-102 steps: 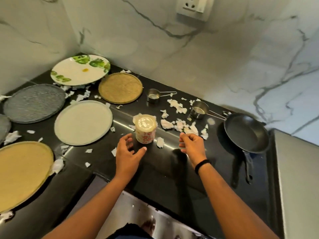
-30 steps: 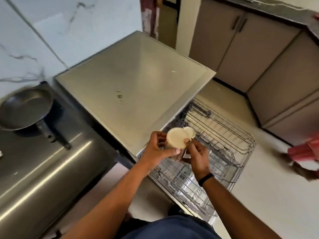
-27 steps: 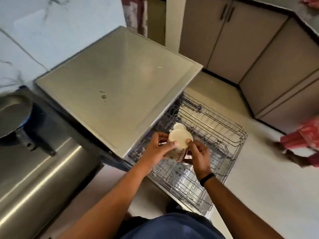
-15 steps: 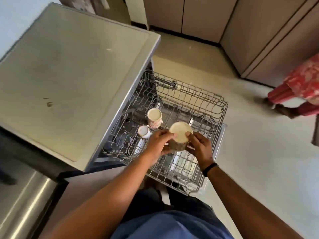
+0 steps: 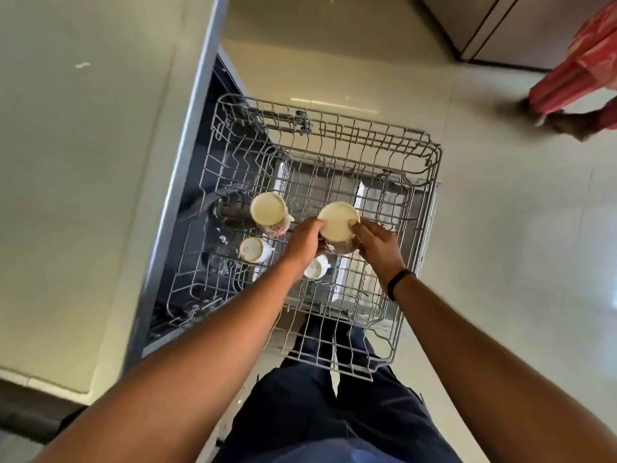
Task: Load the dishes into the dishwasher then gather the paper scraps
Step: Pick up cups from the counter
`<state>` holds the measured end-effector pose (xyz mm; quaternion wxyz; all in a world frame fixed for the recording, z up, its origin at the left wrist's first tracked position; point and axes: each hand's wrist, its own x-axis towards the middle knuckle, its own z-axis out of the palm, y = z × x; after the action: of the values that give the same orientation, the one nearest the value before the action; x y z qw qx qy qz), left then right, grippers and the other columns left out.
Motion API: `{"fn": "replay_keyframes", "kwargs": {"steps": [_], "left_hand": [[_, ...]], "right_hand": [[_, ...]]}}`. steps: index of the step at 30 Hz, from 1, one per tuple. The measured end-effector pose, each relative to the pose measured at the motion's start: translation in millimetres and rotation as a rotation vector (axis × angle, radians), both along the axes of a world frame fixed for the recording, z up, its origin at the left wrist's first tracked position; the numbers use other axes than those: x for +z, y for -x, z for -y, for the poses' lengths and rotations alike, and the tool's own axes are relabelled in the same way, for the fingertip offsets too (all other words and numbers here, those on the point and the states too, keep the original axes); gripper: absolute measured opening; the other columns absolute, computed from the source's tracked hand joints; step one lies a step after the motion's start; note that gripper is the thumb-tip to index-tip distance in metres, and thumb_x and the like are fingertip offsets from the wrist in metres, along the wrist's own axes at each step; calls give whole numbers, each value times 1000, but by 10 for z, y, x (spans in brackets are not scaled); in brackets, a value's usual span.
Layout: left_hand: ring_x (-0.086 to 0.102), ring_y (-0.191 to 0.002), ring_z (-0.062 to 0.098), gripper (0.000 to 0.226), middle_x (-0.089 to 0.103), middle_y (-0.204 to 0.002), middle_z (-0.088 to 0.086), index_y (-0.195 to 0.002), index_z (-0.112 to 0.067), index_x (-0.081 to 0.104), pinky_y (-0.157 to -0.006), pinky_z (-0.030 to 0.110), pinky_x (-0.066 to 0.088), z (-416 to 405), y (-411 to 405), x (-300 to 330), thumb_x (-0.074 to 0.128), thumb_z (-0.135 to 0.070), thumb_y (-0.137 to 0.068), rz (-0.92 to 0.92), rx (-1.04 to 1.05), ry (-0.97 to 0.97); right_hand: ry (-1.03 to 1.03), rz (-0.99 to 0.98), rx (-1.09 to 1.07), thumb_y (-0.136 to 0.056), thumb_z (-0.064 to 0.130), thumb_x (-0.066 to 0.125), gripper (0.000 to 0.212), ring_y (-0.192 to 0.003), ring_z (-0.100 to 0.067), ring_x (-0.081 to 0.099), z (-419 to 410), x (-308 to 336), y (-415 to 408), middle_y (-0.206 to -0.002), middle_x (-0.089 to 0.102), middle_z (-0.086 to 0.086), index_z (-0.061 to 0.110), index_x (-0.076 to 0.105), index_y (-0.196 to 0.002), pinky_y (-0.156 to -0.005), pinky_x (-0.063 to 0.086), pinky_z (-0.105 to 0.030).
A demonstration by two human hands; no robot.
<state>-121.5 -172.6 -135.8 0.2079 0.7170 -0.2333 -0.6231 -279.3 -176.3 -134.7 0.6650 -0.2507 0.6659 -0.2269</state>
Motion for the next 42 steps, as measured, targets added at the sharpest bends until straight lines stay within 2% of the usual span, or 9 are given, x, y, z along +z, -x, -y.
{"fn": "replay_keyframes", "kwargs": {"steps": [4, 7, 13, 19, 24, 27, 31, 36, 42], "left_hand": [[60, -96, 31, 22, 60, -116, 21, -115, -18, 53, -84, 45, 53, 128, -46, -310, 39, -33, -108, 83, -111, -2], [61, -108, 30, 24, 56, -123, 19, -120, -19, 53, -98, 52, 53, 122, -54, -445, 39, -34, -108, 89, -118, -24], [57, -107, 27, 36, 54, -129, 17, -139, -12, 49, -76, 30, 45, 49, -7, -567, 38, -30, -109, 110, -129, -54], [54, -124, 35, 38, 51, -137, 17, -144, -16, 46, -105, 50, 47, 53, -21, -591, 40, -28, -109, 64, -81, -79], [61, -110, 31, 37, 56, -133, 18, -141, -19, 51, -77, 34, 54, 106, -89, -446, 42, -32, -108, 38, -17, -85], [59, -121, 32, 38, 54, -140, 16, -140, -18, 53, -82, 43, 60, 111, -134, -322, 44, -34, -107, 75, -13, -35], [59, -122, 29, 33, 55, -141, 12, -136, -15, 56, -68, 32, 59, 71, -220, -59, 45, -29, -107, 86, 57, -5], [58, -116, 26, 29, 57, -135, 10, -131, -20, 58, -67, 28, 53, -135, -372, 318, 48, -31, -106, 105, 110, 47], [62, -110, 26, 12, 66, -118, 5, -113, -25, 62, -81, 35, 56, -602, -540, 793, 57, -23, -102, 124, 335, 144]], "right_hand": [[-113, 25, 3, -89, 36, 68, 29, -93, -16, 63, 155, -222, -72, -103, 70, -1, 18, 67, -111, -102, 48, -41], [-178, -8, 29, -71, 54, 68, 70, -100, -21, 63, 213, -323, -102, -111, 69, -5, 10, 59, -125, -104, 47, -45], [-174, -32, 58, -93, 30, 51, 15, -94, -23, 56, 208, -426, -158, -100, 64, -5, 22, 64, -90, -91, 43, -39], [-202, 14, 10, -104, 16, 37, 25, -109, -23, 55, 215, -436, -207, -113, 61, -4, 15, 60, -114, -76, 46, -24], [-151, -40, 99, -100, 23, 43, 26, -122, -30, 55, 220, -314, -215, -127, 62, -7, 24, 64, -115, -107, 41, -46], [-134, -63, 96, -101, 24, 43, 20, -105, -28, 54, 229, -224, -136, -108, 60, -6, 18, 61, -94, -95, 41, -41], [-100, -97, 51, -100, 23, 43, 37, -92, -23, 47, 186, -73, 31, -100, 55, -8, -5, 58, -119, -81, 39, -37], [-42, -136, 57, -98, 25, 51, 19, -92, -24, 58, 55, 304, 234, -102, 70, -9, 16, 68, -95, -89, 48, -43], [45, -71, 102, -98, 22, 55, 18, -81, -22, 60, -104, 832, 302, -98, 73, -13, 12, 70, -102, -62, 44, -28]]}}
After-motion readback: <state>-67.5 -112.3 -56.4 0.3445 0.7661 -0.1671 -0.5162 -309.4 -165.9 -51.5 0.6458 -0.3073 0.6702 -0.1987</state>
